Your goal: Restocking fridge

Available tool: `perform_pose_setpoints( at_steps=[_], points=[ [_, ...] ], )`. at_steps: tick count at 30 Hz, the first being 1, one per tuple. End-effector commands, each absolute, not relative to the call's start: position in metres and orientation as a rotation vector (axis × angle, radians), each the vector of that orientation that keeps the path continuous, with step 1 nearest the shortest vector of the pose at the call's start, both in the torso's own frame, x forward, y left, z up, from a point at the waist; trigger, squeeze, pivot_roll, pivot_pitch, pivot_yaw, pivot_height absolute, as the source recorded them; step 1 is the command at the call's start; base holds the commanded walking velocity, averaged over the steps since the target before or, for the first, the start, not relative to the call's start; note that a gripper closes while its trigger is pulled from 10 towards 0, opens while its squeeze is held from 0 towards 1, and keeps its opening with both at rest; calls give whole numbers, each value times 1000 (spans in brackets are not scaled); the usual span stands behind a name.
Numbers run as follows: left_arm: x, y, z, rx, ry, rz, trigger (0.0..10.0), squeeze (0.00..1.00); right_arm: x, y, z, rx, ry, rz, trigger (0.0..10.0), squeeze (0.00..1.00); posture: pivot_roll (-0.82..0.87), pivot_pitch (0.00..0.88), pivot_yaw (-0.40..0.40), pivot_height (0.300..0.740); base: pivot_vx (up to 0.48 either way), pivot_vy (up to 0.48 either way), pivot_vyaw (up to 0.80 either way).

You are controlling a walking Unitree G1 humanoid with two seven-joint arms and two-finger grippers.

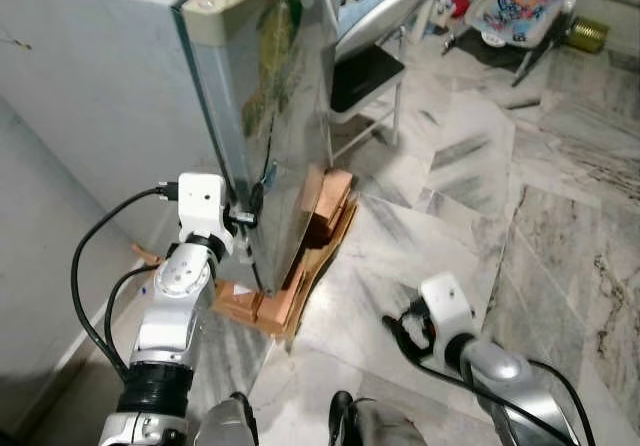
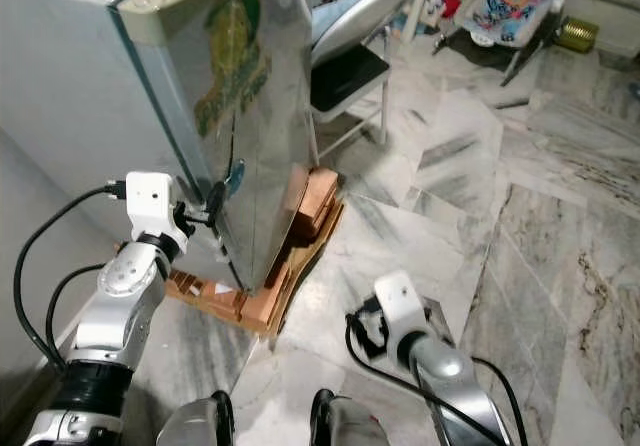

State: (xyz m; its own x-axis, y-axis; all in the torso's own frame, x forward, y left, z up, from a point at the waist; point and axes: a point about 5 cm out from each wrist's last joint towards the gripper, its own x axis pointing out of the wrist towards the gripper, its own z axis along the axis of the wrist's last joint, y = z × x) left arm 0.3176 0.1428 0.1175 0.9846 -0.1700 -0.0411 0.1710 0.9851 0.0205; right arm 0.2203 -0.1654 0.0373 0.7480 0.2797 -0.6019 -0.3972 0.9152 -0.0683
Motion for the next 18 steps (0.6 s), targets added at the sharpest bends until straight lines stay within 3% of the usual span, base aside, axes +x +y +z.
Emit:
perform_pose_setpoints(
  at_steps=[1, 13, 18],
  points=[
    [320, 139, 117, 32, 36, -187, 10000, 0, 221, -165, 44, -198, 599, 377, 10000, 0, -97, 197, -56, 740, 0, 0, 0],
    [333, 121, 121, 21, -4, -244, 10000, 0, 223, -159, 45, -198, 621, 419, 10000, 0, -80, 196, -42, 740, 0, 0, 0],
    [340, 97, 135, 23, -50, -345, 10000, 0, 224, -155, 43, -204, 643, 446, 10000, 0, -77, 190, -36, 740, 0, 0, 0]
  ],
)
